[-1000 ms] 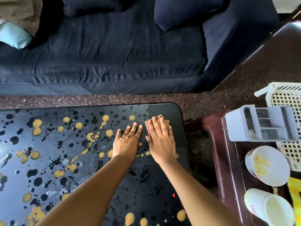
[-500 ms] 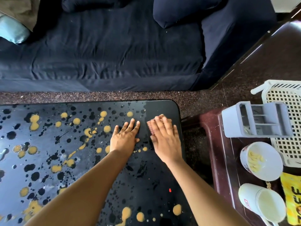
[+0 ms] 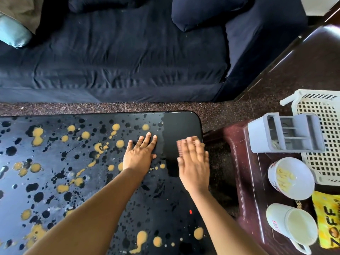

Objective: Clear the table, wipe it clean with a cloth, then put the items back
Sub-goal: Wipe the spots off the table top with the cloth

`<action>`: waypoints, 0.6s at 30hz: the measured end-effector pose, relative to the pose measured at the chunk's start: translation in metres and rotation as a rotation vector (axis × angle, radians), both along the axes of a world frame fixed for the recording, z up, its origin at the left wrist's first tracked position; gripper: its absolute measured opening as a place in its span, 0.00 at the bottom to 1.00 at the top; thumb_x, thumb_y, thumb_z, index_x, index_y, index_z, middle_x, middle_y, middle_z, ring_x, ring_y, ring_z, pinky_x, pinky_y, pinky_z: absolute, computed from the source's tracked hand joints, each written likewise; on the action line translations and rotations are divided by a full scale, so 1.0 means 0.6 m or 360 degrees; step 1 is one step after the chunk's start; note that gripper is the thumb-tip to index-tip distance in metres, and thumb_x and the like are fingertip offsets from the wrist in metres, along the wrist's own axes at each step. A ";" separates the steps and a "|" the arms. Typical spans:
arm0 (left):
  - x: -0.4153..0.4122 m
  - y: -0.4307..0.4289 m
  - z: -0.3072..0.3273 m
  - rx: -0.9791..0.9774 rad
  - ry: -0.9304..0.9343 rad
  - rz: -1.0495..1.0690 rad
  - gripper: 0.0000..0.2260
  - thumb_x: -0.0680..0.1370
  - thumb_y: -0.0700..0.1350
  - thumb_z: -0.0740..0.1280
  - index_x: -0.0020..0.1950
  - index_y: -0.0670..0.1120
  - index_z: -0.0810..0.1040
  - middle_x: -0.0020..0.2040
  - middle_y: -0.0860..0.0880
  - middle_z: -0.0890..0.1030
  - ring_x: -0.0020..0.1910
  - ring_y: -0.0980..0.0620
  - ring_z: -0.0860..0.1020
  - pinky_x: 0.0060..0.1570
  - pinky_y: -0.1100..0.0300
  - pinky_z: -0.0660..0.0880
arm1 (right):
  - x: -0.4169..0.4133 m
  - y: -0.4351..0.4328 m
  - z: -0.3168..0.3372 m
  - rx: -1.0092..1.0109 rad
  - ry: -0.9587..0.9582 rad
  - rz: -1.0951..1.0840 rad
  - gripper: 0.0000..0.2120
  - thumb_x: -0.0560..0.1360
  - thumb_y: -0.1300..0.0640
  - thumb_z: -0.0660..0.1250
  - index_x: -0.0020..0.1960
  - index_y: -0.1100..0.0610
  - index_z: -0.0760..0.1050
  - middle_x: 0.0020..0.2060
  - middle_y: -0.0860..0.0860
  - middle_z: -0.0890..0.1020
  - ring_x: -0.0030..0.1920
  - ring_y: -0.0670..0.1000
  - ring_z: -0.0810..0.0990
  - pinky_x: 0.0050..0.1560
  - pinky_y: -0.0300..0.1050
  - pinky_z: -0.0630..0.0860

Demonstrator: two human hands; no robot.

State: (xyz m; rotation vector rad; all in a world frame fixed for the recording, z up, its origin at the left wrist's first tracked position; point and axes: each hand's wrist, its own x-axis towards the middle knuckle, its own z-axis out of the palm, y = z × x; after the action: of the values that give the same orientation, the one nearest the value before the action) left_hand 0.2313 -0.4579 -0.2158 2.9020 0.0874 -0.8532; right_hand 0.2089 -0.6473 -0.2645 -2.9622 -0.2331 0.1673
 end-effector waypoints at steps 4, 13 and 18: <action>0.001 0.003 -0.003 0.0018 -0.0025 -0.0040 0.28 0.83 0.51 0.52 0.77 0.54 0.40 0.78 0.53 0.42 0.77 0.52 0.45 0.74 0.50 0.42 | -0.008 0.032 0.010 0.0081 -0.0024 -0.0423 0.27 0.78 0.47 0.51 0.76 0.53 0.58 0.75 0.51 0.60 0.76 0.56 0.55 0.70 0.60 0.62; -0.010 0.007 -0.011 -0.0037 -0.0049 -0.0019 0.27 0.83 0.52 0.51 0.77 0.54 0.39 0.78 0.53 0.41 0.77 0.52 0.43 0.74 0.49 0.40 | -0.036 -0.011 0.001 -0.0011 0.0017 -0.0100 0.27 0.79 0.46 0.50 0.76 0.52 0.58 0.76 0.49 0.58 0.76 0.54 0.54 0.70 0.59 0.62; -0.046 0.003 0.005 -0.0104 -0.0258 -0.0016 0.28 0.83 0.53 0.52 0.78 0.52 0.41 0.78 0.51 0.41 0.77 0.51 0.40 0.74 0.51 0.38 | -0.059 0.043 0.015 0.0090 -0.0003 -0.0103 0.27 0.78 0.47 0.52 0.76 0.52 0.56 0.75 0.50 0.60 0.76 0.55 0.54 0.71 0.59 0.60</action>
State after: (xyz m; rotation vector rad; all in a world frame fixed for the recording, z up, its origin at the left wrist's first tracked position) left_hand 0.2039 -0.4562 -0.2128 2.8993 0.0295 -0.6069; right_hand 0.1735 -0.6217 -0.2558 -2.9091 -0.1400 0.1472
